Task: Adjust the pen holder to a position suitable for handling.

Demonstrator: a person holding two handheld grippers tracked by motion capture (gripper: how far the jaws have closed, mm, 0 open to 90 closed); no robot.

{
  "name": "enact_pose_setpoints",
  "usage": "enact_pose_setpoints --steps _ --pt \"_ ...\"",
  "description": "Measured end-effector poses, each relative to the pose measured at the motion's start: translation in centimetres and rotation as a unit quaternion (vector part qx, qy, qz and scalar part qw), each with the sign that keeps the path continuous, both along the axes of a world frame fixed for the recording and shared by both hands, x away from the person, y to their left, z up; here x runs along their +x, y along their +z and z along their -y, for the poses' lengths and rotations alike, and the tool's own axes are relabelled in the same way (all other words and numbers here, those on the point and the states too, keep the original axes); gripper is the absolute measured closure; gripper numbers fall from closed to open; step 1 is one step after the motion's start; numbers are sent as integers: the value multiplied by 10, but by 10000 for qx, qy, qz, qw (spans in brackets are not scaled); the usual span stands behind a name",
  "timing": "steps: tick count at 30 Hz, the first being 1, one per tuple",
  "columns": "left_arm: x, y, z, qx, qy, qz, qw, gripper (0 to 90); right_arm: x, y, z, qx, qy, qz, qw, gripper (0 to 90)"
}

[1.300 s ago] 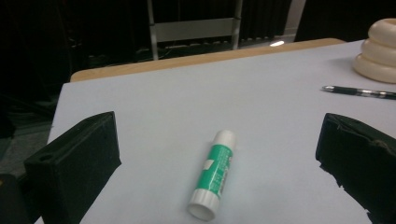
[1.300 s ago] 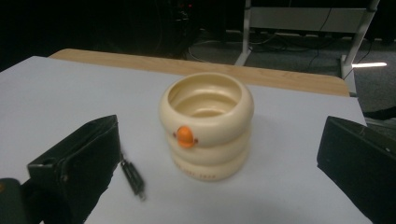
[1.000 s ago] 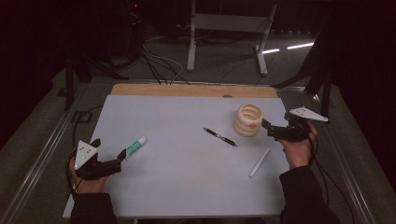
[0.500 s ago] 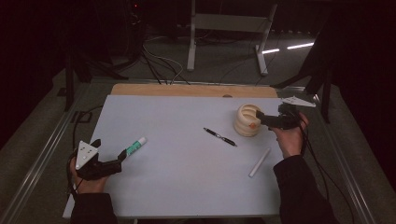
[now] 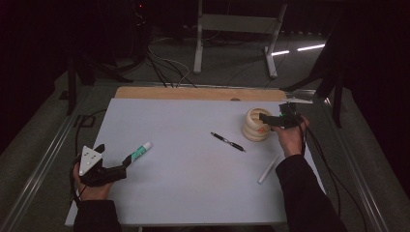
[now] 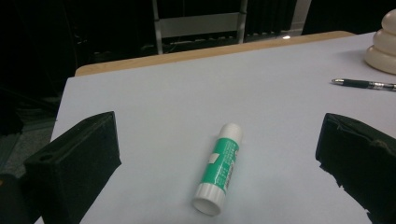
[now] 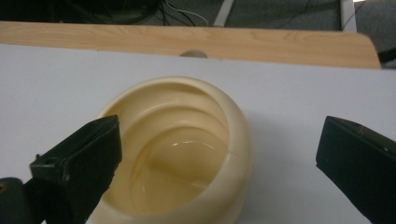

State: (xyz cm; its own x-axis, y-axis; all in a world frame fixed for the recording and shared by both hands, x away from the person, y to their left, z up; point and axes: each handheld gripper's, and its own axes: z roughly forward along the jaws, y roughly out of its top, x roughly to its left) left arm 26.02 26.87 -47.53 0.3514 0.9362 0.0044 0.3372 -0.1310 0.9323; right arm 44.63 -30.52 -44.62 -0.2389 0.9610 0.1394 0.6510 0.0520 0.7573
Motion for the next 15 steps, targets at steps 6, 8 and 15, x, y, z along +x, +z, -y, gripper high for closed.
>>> enact_pose_setpoints --steps 6,8,15 --pt "0 -1 -1 -13 8 -10 10000 2 15 -10 -3 -45 -93 -349 9993 80" --pt "0 -1 -1 -9 8 -11 10000 2 17 -15 -4 -24 -118 -461 9989 172" --pt "0 -1 -1 -4 12 -16 10000 2 19 -25 -1 272 -383 -792 9958 580"
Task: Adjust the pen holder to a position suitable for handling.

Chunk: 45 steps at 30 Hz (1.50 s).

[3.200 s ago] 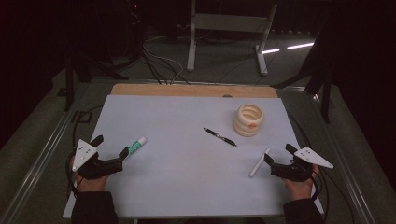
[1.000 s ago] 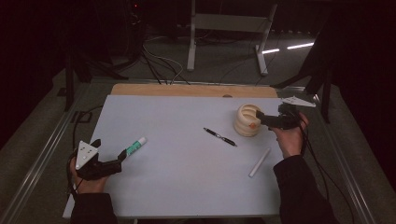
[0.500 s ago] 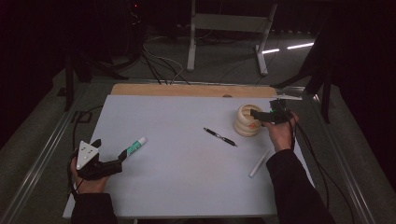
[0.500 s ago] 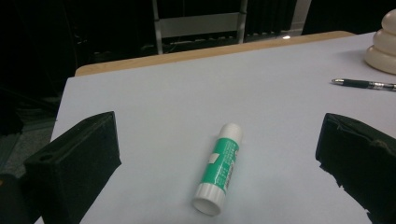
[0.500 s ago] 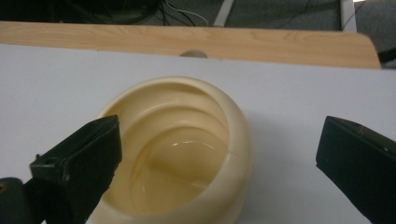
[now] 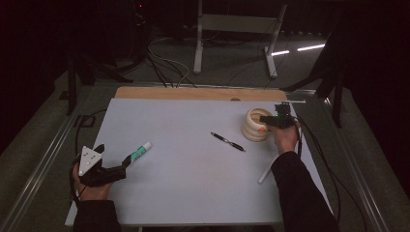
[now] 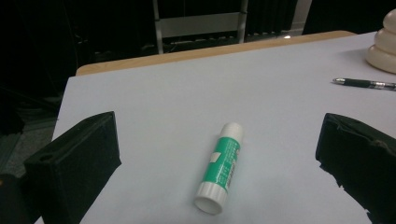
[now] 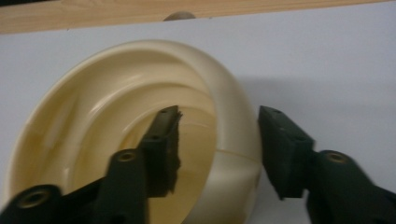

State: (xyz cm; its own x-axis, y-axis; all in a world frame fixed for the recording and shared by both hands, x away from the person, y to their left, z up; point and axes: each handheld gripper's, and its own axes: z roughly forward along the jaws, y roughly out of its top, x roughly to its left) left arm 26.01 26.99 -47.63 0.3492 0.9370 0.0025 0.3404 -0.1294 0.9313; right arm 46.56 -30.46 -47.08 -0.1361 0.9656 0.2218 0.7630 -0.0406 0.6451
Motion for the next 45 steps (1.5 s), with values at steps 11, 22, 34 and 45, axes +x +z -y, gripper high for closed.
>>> enact_pose_setpoints --steps 11,22,34,45 --pt "0 0 0 16 15 -2 10000 2 -8 7 2 -188 -203 130 9995 748" --pt "0 0 0 -2 -16 1 10000 2 -16 20 5 -228 -120 313 9992 749" --pt "0 -1 0 10 -18 -15 10000 2 -28 35 -7 -119 290 494 9983 749" --pt "0 -2 0 19 -29 -33 10000 2 -41 46 -40 -140 891 599 9941 749"
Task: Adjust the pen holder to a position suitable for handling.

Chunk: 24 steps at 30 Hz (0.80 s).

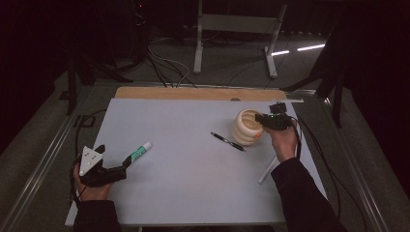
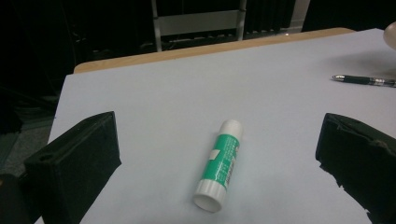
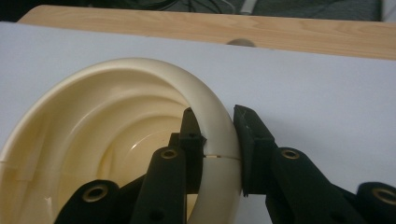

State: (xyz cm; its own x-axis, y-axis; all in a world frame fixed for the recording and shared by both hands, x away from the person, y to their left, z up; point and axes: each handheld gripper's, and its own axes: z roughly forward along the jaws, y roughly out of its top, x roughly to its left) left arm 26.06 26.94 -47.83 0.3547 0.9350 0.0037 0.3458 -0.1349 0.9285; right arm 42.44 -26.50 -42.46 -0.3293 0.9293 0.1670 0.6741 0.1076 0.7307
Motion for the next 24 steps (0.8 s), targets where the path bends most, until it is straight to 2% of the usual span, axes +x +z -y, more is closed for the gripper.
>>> enact_pose_setpoints --steps 9,24 --pt "0 0 0 21 -13 16 10000 2 -11 5 -35 -80 578 62 9983 749" --pt "0 0 0 17 -8 1 10000 2 -26 -3 -83 -66 1197 -56 9928 749"
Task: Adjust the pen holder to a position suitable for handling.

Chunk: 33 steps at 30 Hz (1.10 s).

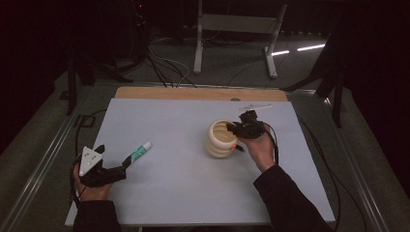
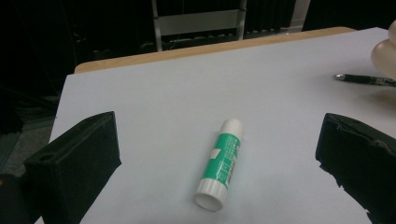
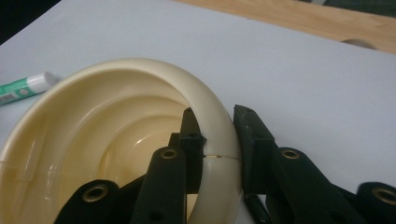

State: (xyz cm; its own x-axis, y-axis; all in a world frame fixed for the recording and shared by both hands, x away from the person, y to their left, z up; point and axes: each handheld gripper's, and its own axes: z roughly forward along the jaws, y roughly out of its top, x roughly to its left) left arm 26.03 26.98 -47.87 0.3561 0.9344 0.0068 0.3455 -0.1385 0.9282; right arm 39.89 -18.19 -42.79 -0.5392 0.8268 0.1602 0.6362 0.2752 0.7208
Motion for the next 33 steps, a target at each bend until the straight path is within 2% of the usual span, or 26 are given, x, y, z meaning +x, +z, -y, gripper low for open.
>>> enact_pose_setpoints --steps 14,21,25,33 --pt "0 0 0 -3 -12 -3 10000 2 -8 -13 -35 -67 348 -108 9993 749" --pt "0 -1 0 3 -20 -9 10000 2 -11 -19 -45 -88 410 -169 9990 748" --pt "0 -1 0 -3 -22 -16 10000 2 -11 -23 -49 -201 390 -126 9990 748" --pt "0 -1 0 5 -29 -23 10000 2 -9 -32 -54 -194 417 -229 9987 748"
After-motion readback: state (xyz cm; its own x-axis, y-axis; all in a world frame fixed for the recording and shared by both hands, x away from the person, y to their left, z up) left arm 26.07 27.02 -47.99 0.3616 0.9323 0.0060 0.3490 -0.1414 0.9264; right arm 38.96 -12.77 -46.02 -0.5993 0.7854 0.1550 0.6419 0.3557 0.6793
